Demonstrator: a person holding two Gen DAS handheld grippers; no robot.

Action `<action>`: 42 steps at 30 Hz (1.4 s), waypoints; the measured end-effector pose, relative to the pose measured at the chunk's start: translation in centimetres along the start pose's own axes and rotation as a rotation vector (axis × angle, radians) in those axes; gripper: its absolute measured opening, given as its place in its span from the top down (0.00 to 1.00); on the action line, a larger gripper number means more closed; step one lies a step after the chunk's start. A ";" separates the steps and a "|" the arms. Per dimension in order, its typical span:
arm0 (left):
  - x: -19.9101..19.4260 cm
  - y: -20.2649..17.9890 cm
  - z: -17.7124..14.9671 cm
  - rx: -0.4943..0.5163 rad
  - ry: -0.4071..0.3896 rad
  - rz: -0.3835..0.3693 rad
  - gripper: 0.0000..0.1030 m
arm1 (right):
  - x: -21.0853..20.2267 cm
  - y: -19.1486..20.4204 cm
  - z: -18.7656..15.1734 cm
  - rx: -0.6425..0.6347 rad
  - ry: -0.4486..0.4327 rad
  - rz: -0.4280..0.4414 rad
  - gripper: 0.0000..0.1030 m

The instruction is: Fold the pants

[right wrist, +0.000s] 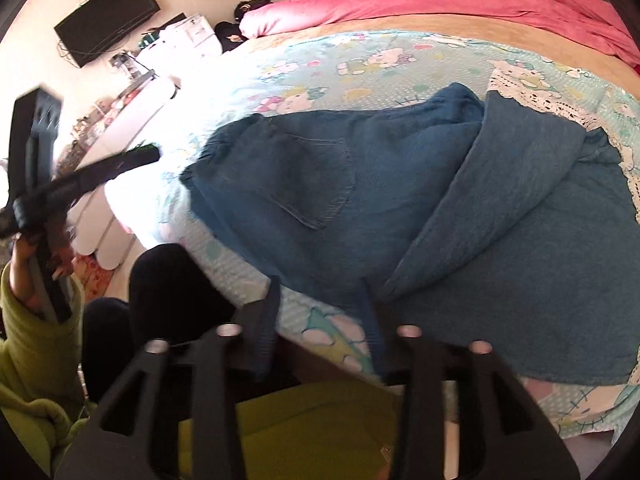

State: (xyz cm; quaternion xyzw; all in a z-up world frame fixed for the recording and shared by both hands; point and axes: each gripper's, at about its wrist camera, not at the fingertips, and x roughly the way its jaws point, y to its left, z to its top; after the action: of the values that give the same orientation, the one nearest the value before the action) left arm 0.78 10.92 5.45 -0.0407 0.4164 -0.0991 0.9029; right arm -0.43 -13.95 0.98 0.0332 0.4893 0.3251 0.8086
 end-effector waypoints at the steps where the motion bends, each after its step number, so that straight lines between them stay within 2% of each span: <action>1: 0.7 -0.9 0.4 0.018 0.006 -0.011 0.59 | -0.2 0.2 -0.1 -0.009 -0.003 -0.001 0.58; 4: 3.6 -3.0 0.6 0.065 0.062 -0.009 0.59 | -1.2 -0.1 0.3 -0.004 -0.048 -0.014 0.56; 7: 6.1 -3.3 -0.6 0.091 0.130 0.044 0.59 | -1.5 -1.1 1.3 0.012 -0.087 -0.045 0.53; 9: 7.3 -2.7 -1.5 0.092 0.159 0.075 0.60 | -0.7 -1.4 1.9 0.016 -0.075 -0.046 0.53; 11: 7.1 -2.4 -1.9 0.090 0.148 0.080 0.62 | 0.4 -1.5 2.2 0.020 -0.054 -0.052 0.53; 15: 6.8 -2.0 -1.9 0.078 0.147 0.067 0.62 | 3.5 -2.9 2.1 0.095 0.045 -0.101 0.53; 18: 6.8 -2.1 -1.8 0.079 0.143 0.068 0.62 | 3.6 -3.0 2.1 0.107 0.039 -0.097 0.53; 22: 6.5 -2.0 -1.6 0.053 0.130 0.052 0.62 | 1.2 -2.8 2.6 0.111 -0.040 -0.118 0.53; 24: 5.6 -2.1 -1.1 0.039 0.109 0.035 0.61 | -0.1 -3.2 3.0 0.124 -0.085 -0.144 0.42; 25: 4.9 -2.4 -0.9 0.043 0.089 0.036 0.61 | -0.8 -3.5 3.3 0.134 -0.106 -0.159 0.41; 28: 3.3 -3.1 -0.1 0.054 0.042 0.032 0.52 | -2.3 -4.6 4.0 0.146 -0.152 -0.203 0.35; 32: 1.7 -3.9 0.7 0.066 -0.002 0.035 0.45 | -4.2 -6.4 4.7 0.190 -0.211 -0.251 0.35; 38: 0.8 -5.0 1.3 0.073 -0.024 0.014 0.38 | -6.9 -8.4 5.4 0.215 -0.283 -0.312 0.35; 40: 1.0 -5.4 1.4 0.073 -0.018 0.000 0.37 | -7.7 -8.9 5.5 0.216 -0.301 -0.335 0.21; 42: 1.4 -6.1 1.5 0.078 -0.007 -0.021 0.35 | -8.4 -9.5 5.7 0.224 -0.324 -0.354 0.17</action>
State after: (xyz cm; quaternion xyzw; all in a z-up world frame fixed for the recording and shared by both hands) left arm 1.95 4.65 6.36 -0.0101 0.4085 -0.1245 0.9042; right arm 6.32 -24.59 6.85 0.0878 0.3846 0.1127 0.9120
